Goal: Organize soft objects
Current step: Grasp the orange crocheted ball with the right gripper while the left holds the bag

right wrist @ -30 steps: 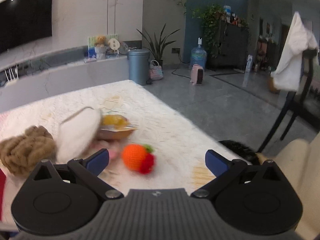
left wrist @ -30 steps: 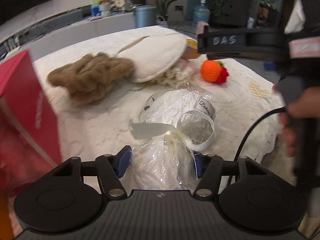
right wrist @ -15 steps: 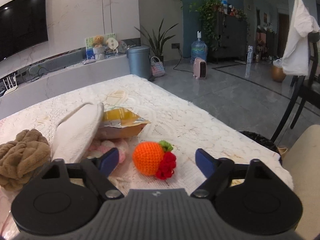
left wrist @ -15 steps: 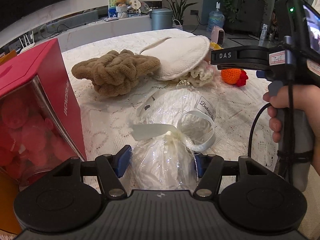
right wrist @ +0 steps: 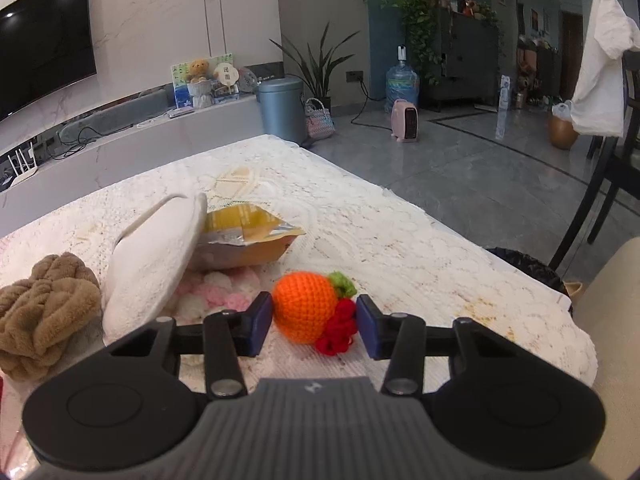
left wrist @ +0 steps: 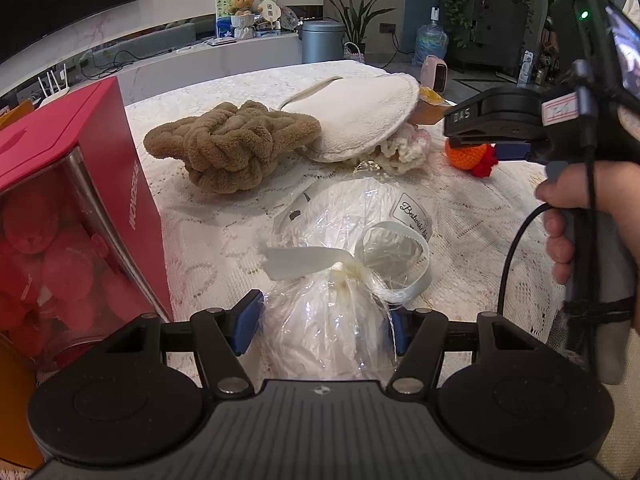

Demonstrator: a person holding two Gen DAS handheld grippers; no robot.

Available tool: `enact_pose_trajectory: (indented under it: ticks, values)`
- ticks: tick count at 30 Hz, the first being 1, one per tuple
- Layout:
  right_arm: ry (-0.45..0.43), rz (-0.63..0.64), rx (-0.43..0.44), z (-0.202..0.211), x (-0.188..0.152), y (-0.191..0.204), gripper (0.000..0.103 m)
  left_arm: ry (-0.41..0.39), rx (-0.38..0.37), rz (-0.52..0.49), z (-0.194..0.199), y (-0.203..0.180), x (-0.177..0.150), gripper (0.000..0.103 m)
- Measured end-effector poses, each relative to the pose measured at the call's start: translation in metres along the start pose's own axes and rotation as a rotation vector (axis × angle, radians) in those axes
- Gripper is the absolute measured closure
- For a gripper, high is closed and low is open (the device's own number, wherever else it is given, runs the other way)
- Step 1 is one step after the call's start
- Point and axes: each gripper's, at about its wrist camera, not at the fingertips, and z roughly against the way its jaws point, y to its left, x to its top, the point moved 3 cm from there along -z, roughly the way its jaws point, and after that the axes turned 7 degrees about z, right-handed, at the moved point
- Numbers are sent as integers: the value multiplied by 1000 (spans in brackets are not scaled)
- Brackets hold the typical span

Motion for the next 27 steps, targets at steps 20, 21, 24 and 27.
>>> enact_pose_trajectory:
  ticks: [20, 21, 24, 27]
  values:
    - [240, 230, 228, 39, 40, -21, 14, 16, -84, 135, 65, 12, 4, 35]
    - [225, 233, 176, 35, 39, -25, 14, 17, -79, 143, 64, 13, 3, 36]
    - [241, 119, 110, 15, 23, -40, 16, 4, -64, 121, 65, 12, 1, 35]
    - [263, 43, 187, -1, 3, -38, 23, -21, -38, 111, 67, 13, 3, 35]
